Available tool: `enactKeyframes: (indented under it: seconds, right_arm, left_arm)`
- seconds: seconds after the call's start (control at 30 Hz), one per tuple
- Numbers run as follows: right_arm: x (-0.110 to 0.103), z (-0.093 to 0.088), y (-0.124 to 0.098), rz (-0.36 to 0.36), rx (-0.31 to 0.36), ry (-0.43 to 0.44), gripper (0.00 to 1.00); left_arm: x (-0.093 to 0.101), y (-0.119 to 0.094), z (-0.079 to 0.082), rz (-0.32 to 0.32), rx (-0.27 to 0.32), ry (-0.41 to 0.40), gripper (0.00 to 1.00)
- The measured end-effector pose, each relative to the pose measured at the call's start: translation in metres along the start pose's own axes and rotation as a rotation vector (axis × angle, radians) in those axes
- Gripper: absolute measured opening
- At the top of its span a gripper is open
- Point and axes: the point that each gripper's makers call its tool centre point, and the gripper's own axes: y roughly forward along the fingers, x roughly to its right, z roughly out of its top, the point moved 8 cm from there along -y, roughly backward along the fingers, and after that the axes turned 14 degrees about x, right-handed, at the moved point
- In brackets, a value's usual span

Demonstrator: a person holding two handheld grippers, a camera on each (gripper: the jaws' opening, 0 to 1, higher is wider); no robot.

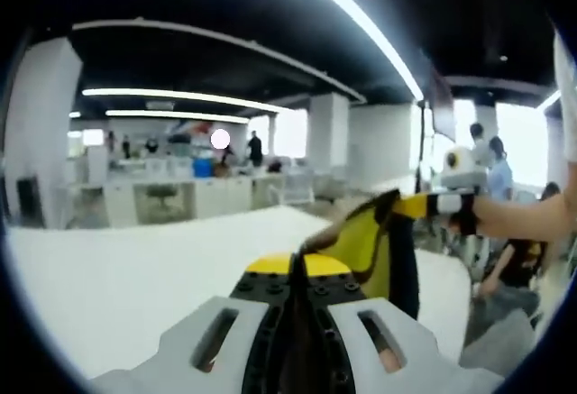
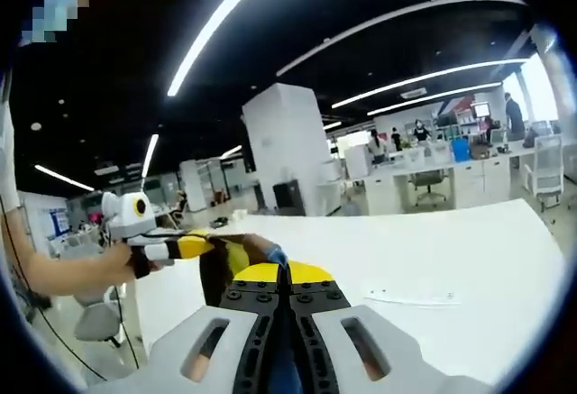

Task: Fold the garment on the visible template until the final outline fits inside the template.

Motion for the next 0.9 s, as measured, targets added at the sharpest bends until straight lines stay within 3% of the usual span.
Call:
enactKeyframes:
  seconds: [0.13,0.23,0.33,0.63,0.9]
  right_arm:
    - [0.016,-0.009,0.009,-0.006,-0.032,0.061,0.01]
    - [0.025,-0.020,0.015,-0.010,-0.066,0.167,0.01]
    - [0.041,-0.028,0.024,-0.015,-0.081,0.222,0.01]
    - [0.073,-0.059,0.036,-0.034,-0.144,0.307,0.01]
    - [0.095,-0.093,0.045,-0.088,-0.181,0.368,0.01]
  left_arm:
    - [-0.012,0.008,-0.011,0.004,-0.019,-0.065,0.00]
    - [-0.022,0.016,-0.022,0.009,-0.042,-0.089,0.00]
    - [-0.030,0.021,-0.032,0.010,-0.058,-0.140,0.00]
    - [-0.058,0.040,-0.064,0.019,-0.115,-0.249,0.00]
    - [-0.082,0.062,-0.098,0.033,-0.172,-0.272,0.00]
